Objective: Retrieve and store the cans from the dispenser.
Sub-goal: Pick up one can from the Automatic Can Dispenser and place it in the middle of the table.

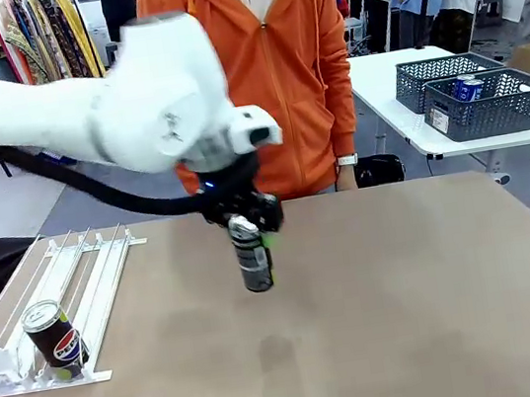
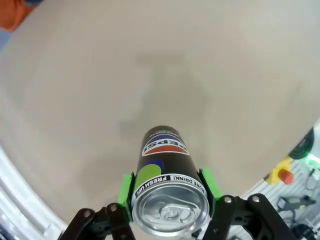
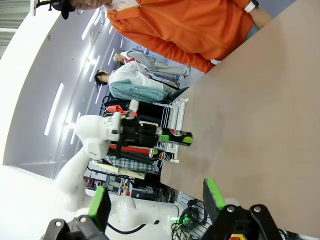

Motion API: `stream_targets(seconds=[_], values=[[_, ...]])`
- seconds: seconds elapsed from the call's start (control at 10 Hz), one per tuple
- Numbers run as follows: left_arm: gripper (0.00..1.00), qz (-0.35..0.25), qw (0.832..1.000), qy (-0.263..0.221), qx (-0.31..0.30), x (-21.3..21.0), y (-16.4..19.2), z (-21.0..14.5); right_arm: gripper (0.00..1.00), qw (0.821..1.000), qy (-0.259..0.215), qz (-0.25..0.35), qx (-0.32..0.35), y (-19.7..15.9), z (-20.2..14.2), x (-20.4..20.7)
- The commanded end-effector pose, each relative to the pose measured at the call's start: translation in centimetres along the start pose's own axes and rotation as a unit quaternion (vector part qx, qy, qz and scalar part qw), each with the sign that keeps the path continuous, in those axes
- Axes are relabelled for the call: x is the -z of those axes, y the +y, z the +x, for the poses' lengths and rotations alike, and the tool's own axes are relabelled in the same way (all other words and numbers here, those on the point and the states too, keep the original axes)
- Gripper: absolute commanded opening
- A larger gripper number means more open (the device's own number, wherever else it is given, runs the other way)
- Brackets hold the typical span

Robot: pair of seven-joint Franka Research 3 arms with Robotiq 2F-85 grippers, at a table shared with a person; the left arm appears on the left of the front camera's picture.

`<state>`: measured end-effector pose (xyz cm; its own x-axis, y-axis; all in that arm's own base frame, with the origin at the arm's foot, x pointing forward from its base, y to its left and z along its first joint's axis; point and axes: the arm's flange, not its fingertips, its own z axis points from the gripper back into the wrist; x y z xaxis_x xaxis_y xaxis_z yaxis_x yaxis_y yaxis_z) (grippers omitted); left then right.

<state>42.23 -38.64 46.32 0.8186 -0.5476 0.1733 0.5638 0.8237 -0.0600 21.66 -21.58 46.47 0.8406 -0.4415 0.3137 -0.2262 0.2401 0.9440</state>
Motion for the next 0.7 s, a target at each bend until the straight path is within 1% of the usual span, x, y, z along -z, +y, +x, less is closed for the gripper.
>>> stream_targets(seconds=[0.0, 0.1, 0.2, 0.3, 0.5, 0.6], values=[[0.00, 0.035, 0.999, 0.022, 0.021, 1.5, -1.7, 2.6, 1.00, 1.000, -0.008, 0.010, -0.013, 0.2, 0.4, 0.1], [0.00, 0.040, 0.997, 0.033, 0.052, 3.3, -2.7, 2.6, 1.00, 1.000, -0.008, 0.010, -0.013, 0.2, 0.4, 0.1], [0.00, 0.050, 0.996, 0.041, 0.069, 4.8, -3.5, 2.6, 1.00, 1.000, -0.008, 0.010, -0.013, 0.2, 0.4, 0.1], [0.00, 0.058, 0.995, 0.042, 0.076, 5.4, -3.8, 2.5, 1.00, 1.000, -0.008, 0.010, -0.013, 0.2, 0.4, 0.1], [0.00, 0.050, 0.996, 0.037, 0.070, 5.7, -3.8, 2.4, 1.00, 1.000, -0.008, 0.010, -0.013, 0.2, 0.4, 0.1], [0.35, 0.045, 0.996, 0.040, 0.065, 5.7, -3.8, 2.2, 1.00, 1.000, -0.008, 0.010, -0.013, 0.2, 0.4, 0.1]])
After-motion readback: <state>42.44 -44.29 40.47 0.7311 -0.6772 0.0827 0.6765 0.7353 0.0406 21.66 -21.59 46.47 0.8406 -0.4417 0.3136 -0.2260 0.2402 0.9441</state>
